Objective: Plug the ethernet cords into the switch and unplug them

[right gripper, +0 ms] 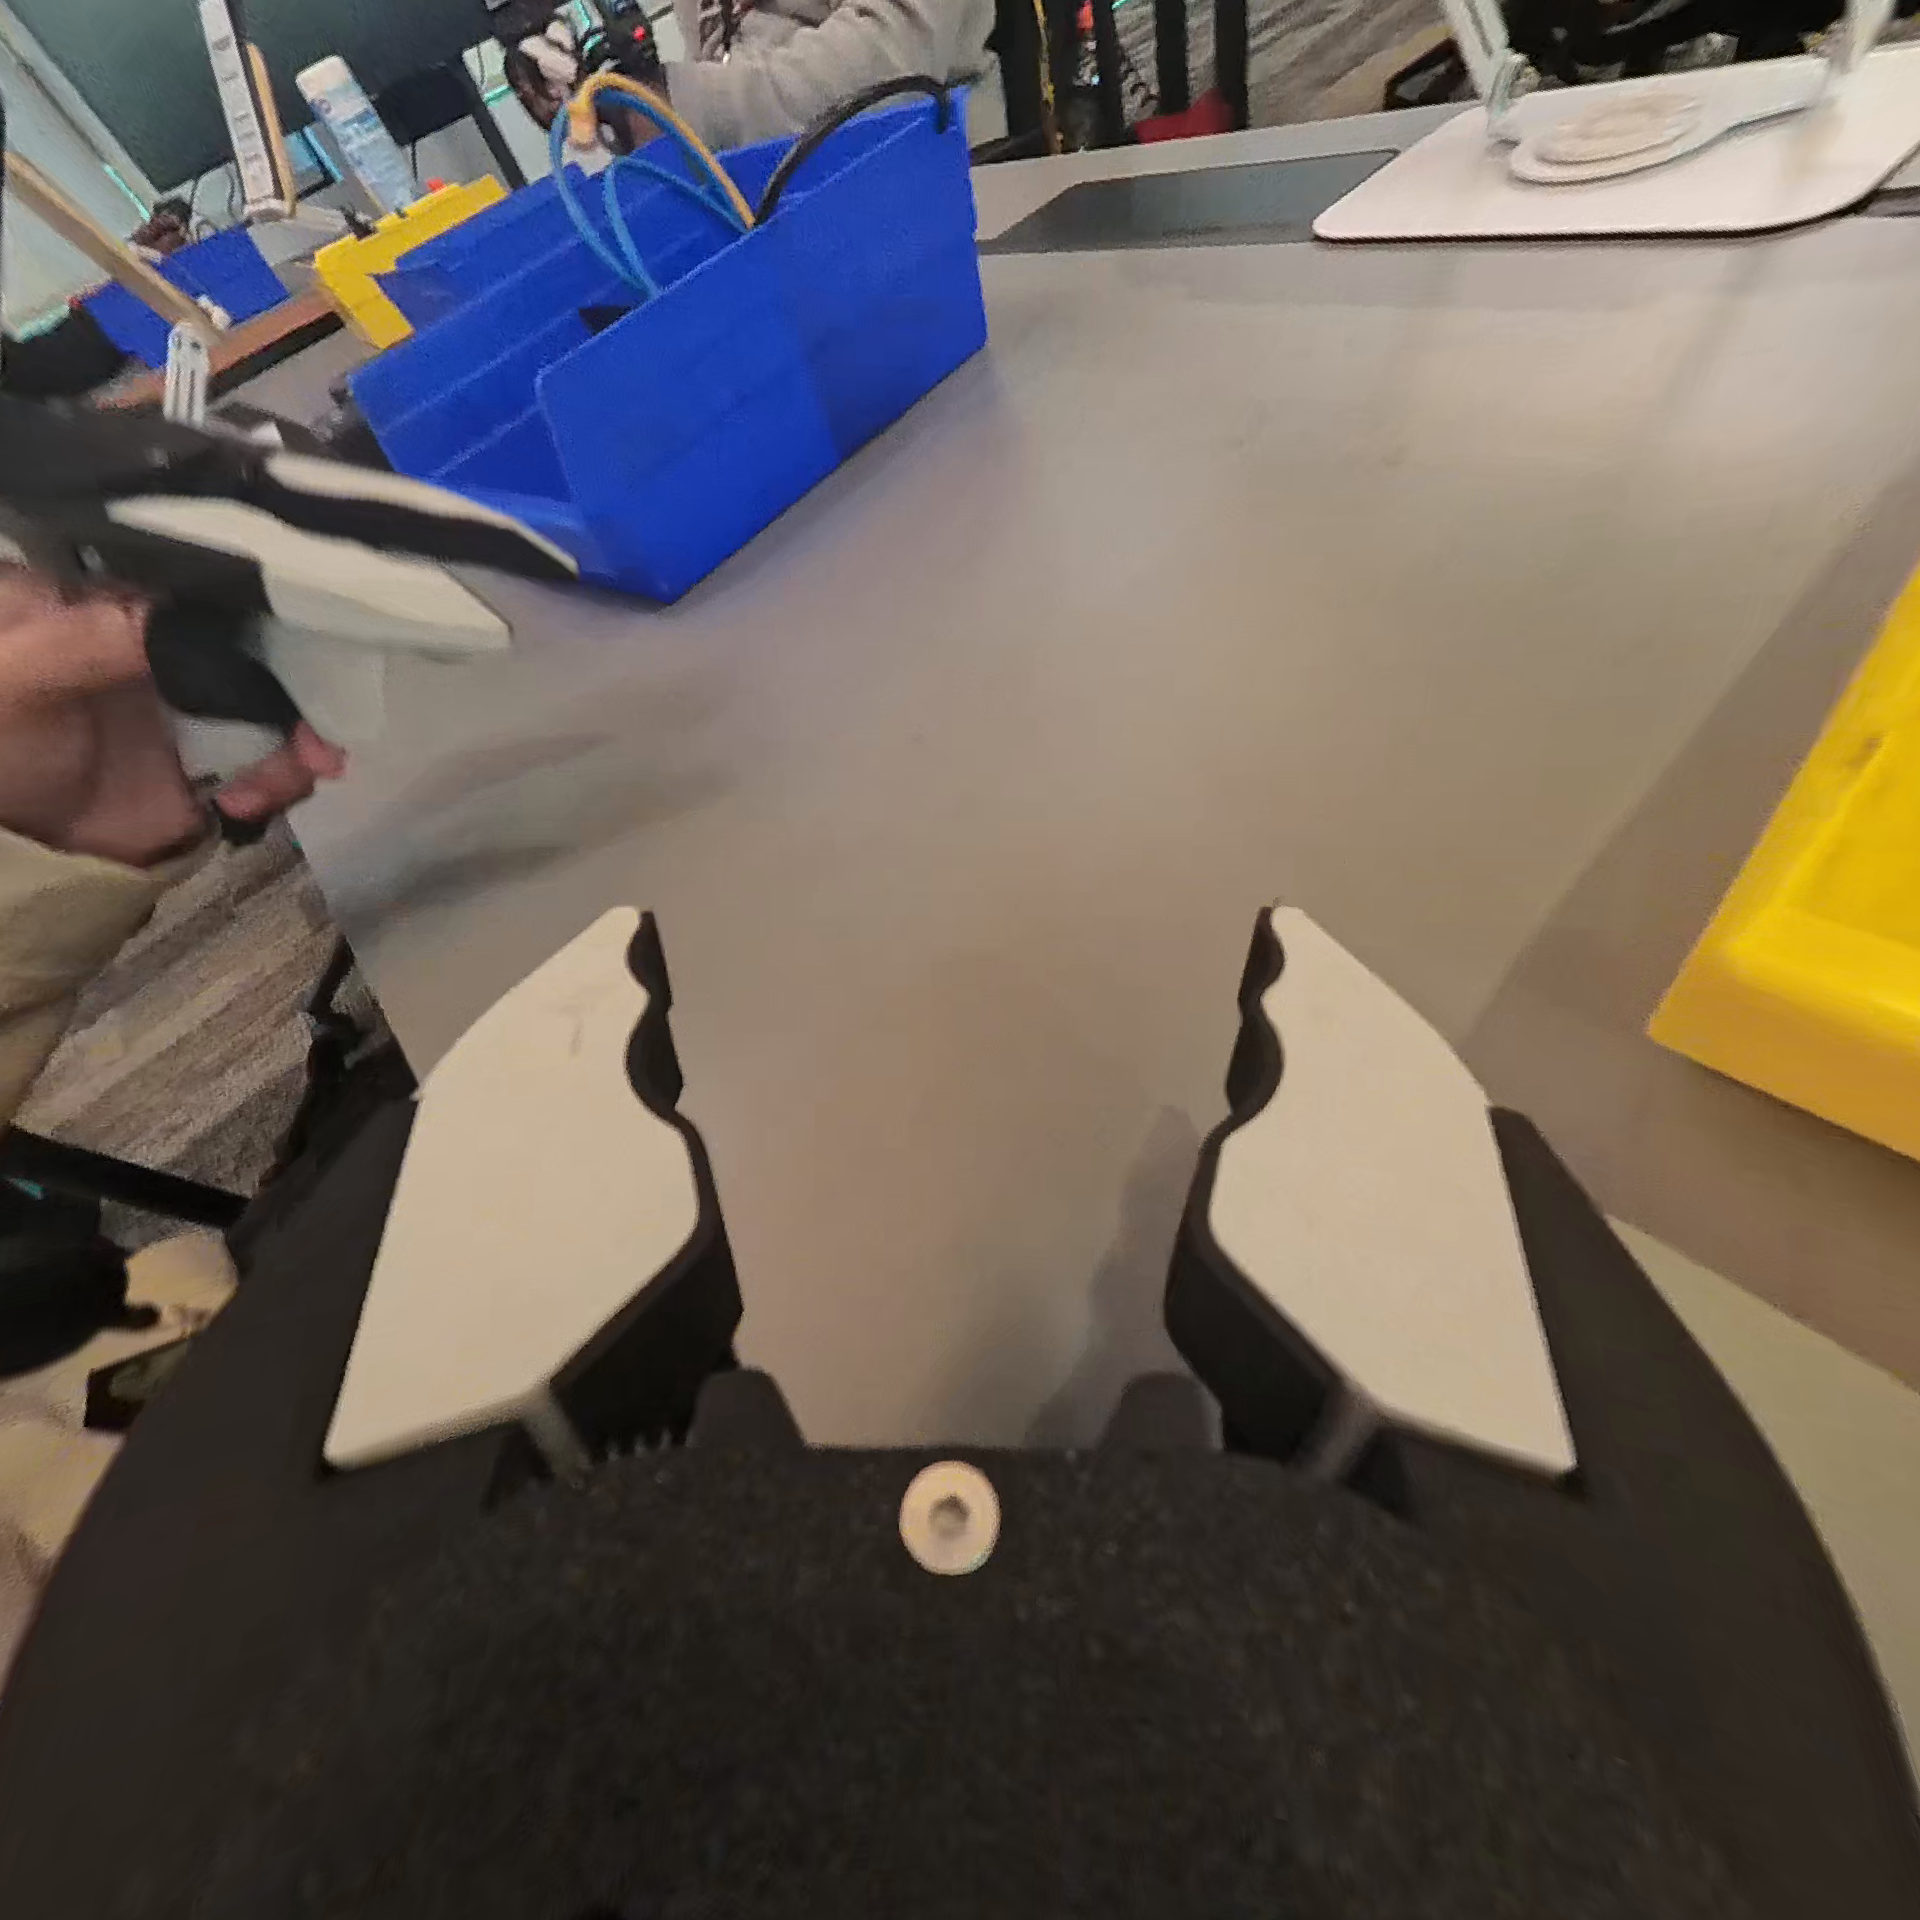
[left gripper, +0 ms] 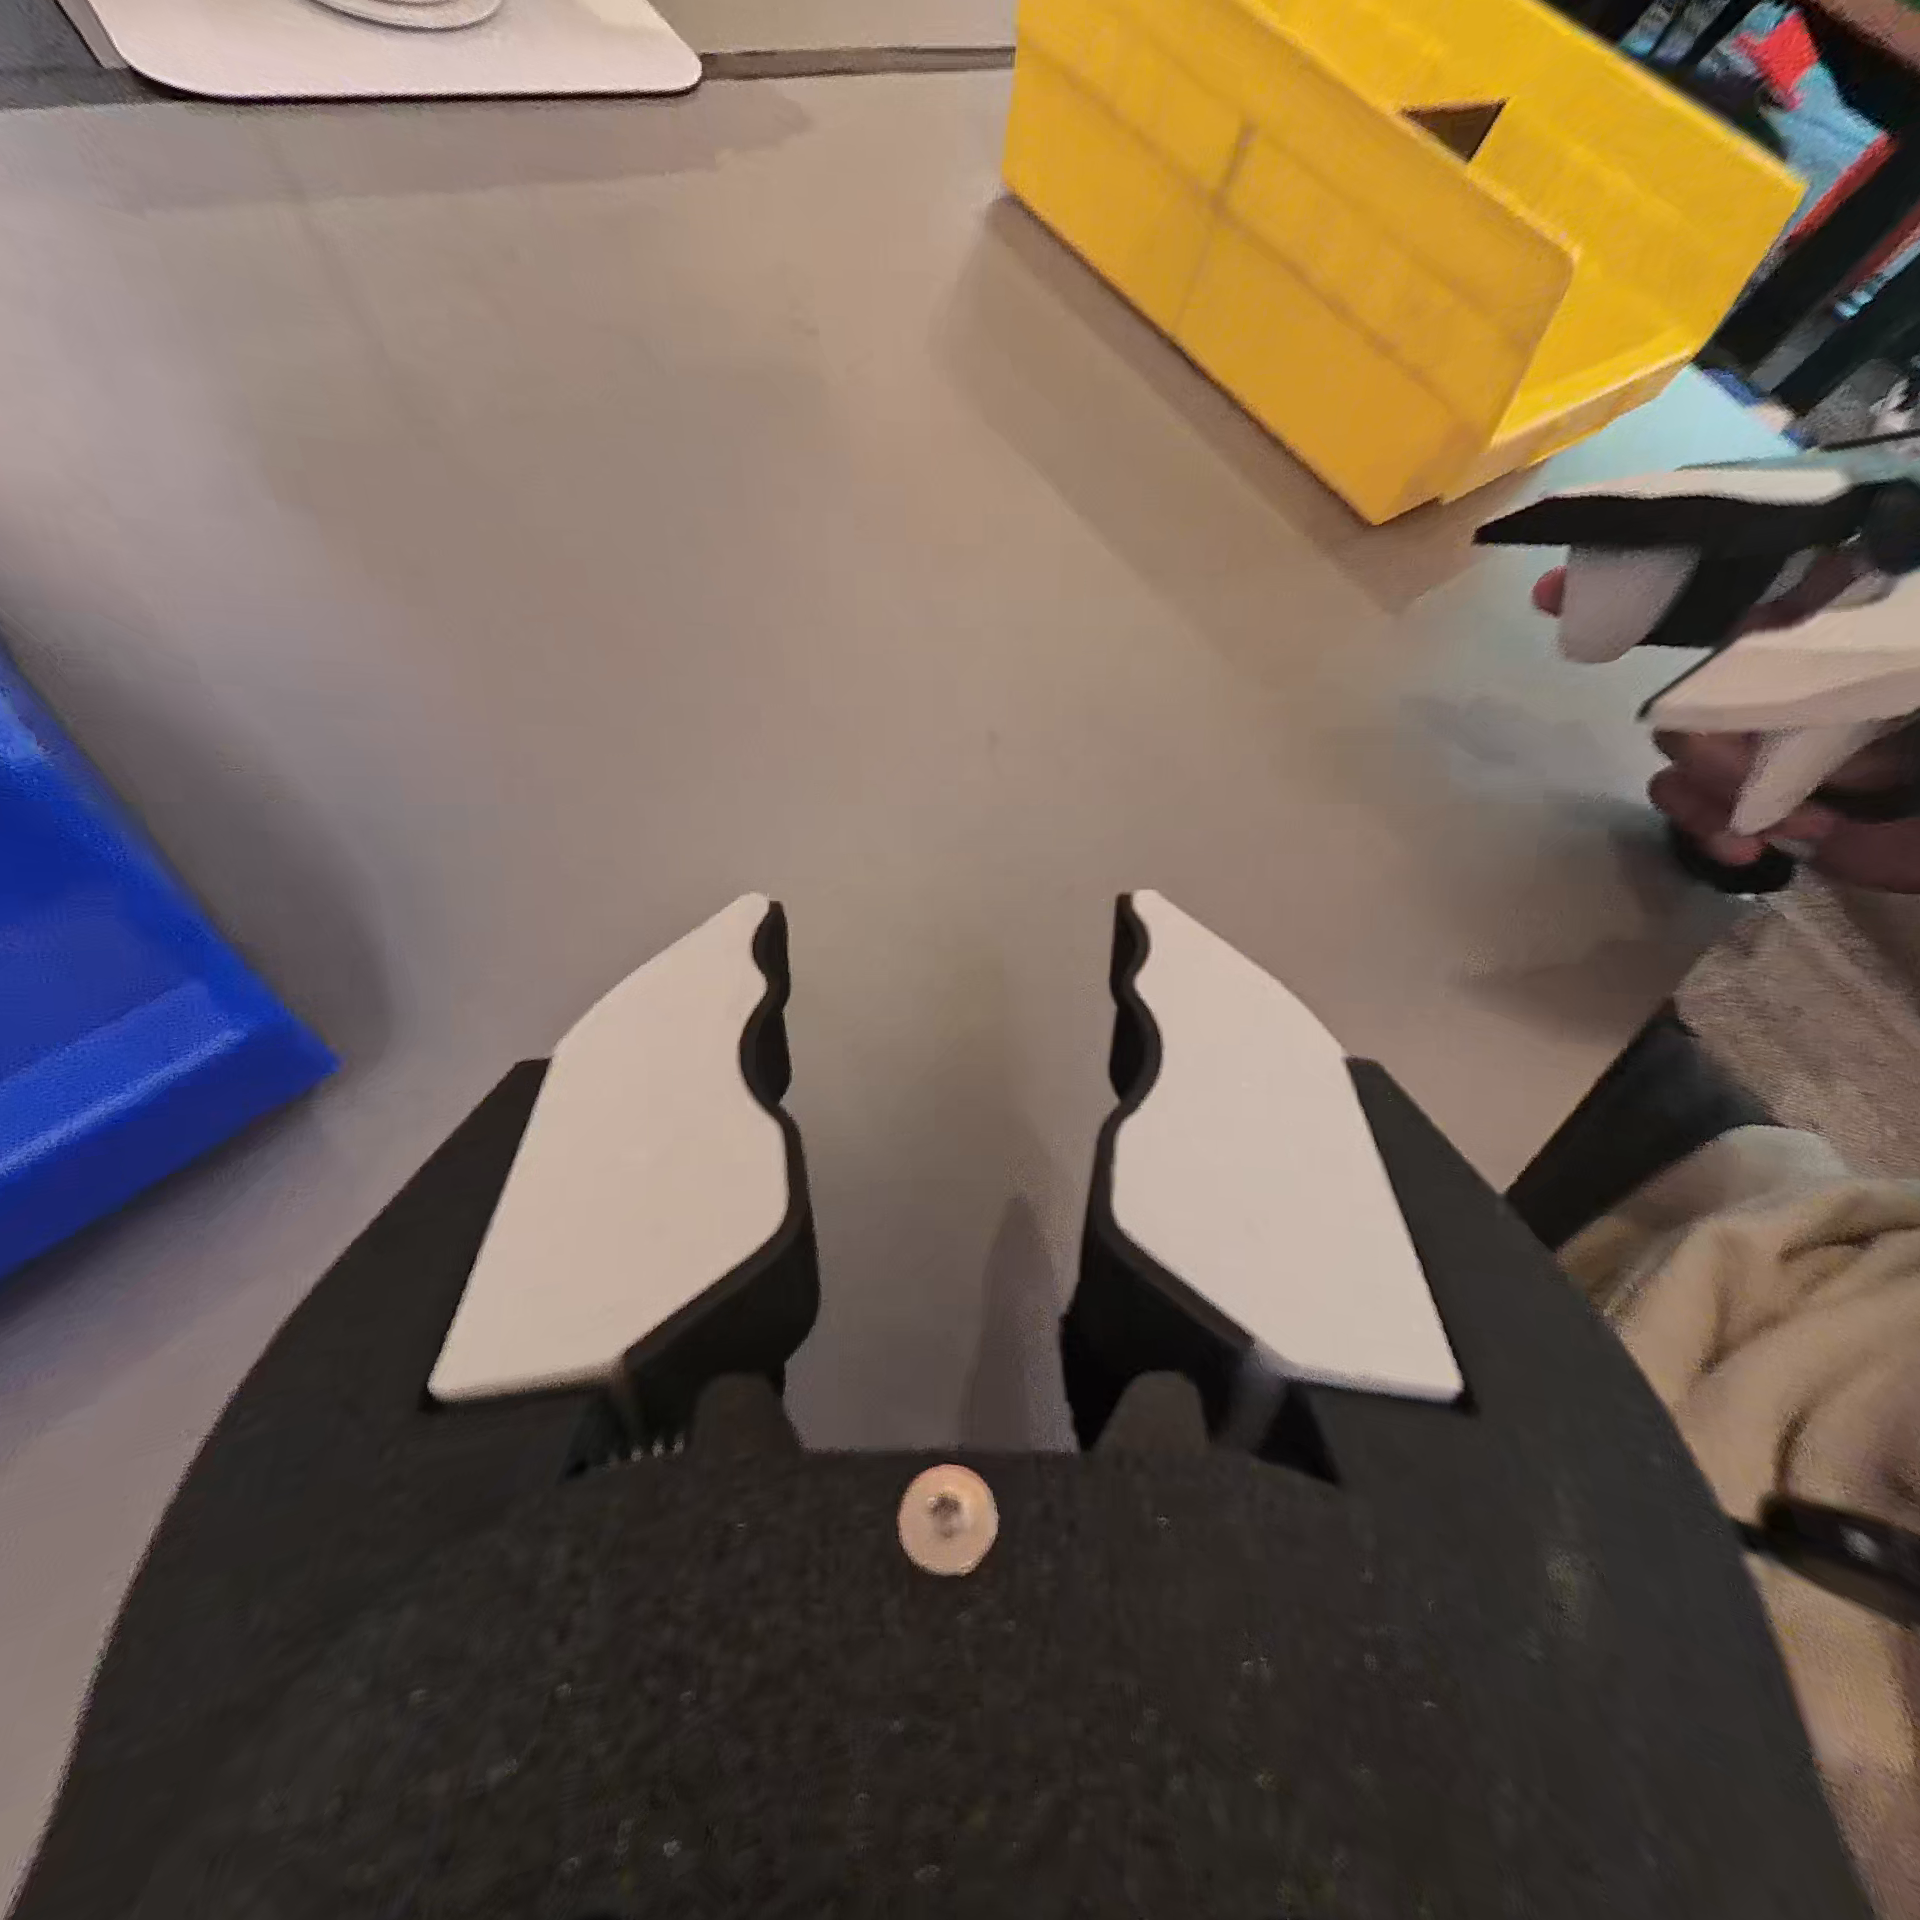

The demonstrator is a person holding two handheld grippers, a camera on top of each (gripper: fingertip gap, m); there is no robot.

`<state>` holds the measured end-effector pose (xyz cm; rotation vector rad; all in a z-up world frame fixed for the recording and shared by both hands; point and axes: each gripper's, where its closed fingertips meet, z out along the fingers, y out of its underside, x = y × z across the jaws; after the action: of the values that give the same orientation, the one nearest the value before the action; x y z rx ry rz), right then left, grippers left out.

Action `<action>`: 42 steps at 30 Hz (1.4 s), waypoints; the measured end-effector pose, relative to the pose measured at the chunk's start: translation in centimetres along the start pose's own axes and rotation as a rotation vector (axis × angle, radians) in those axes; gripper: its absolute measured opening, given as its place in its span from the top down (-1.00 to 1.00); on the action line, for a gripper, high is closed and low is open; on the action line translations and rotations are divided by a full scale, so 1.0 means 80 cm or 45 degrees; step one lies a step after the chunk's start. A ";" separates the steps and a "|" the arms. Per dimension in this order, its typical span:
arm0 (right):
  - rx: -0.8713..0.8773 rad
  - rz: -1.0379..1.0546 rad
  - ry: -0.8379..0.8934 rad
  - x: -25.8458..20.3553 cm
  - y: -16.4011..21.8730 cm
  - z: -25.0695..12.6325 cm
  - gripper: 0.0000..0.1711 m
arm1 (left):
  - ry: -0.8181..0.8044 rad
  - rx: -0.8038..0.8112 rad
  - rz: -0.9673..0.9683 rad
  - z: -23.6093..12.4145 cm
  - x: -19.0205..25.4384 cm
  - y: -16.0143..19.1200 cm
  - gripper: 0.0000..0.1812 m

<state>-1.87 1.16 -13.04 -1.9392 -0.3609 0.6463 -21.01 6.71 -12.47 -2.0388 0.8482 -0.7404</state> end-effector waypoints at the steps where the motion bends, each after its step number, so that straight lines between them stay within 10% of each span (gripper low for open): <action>1: -0.014 -0.029 0.005 0.000 0.001 0.001 -0.24 | 0.009 -0.006 0.005 -0.008 -0.005 -0.007 0.31; 12: 0.044 -0.086 -0.132 -0.030 -0.014 0.011 -0.26 | -0.148 -0.765 0.330 -0.069 -0.256 -0.153 0.27; 25: 0.106 -0.012 -0.161 -0.025 -0.023 0.002 -0.17 | -0.068 -1.707 0.334 0.020 -0.408 -0.080 0.11; 33: 0.086 -0.014 -0.186 -0.030 -0.018 0.005 -0.16 | -0.050 -1.768 0.430 0.019 -0.411 -0.056 0.22; 42: 0.070 -0.107 -0.185 -0.031 -0.028 0.023 0.00 | 0.021 -1.429 0.395 -0.023 -0.375 -0.131 0.30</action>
<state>-4.86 2.24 -10.97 -1.8199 -0.5076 0.7359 -37.26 33.82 -8.97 -2.7034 1.8088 -0.0487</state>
